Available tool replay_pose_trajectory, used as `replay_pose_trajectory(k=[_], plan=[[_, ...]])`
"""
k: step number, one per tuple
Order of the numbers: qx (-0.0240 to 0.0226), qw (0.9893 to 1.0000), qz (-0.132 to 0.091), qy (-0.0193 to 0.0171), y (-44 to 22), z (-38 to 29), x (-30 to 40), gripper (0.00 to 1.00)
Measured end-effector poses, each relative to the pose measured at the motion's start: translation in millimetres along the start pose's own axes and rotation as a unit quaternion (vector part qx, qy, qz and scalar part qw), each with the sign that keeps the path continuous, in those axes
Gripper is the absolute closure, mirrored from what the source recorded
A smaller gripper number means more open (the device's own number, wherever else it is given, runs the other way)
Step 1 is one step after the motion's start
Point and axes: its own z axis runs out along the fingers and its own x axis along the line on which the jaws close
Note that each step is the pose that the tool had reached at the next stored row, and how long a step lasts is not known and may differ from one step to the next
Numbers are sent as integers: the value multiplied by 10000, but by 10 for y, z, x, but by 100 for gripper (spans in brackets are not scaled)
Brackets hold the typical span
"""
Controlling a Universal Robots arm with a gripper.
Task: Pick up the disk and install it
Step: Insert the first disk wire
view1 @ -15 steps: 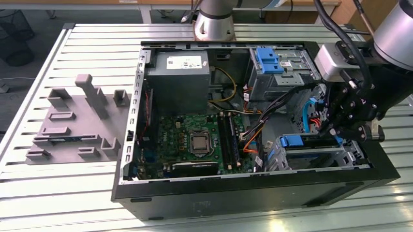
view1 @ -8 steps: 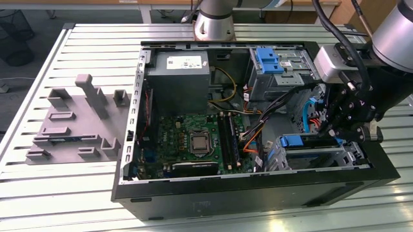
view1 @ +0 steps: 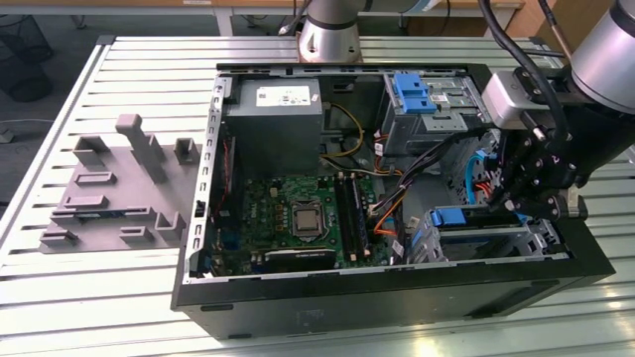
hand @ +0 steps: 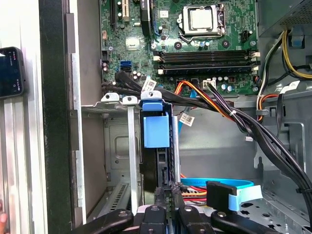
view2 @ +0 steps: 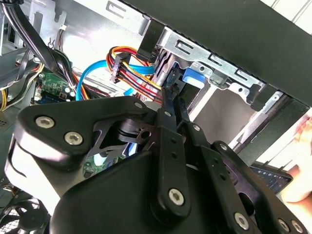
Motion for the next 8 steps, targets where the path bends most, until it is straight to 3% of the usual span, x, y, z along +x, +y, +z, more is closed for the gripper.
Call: replay_pose_trajectory(k=[8], plan=[[0,10000,0,0,0,-5,0,76]])
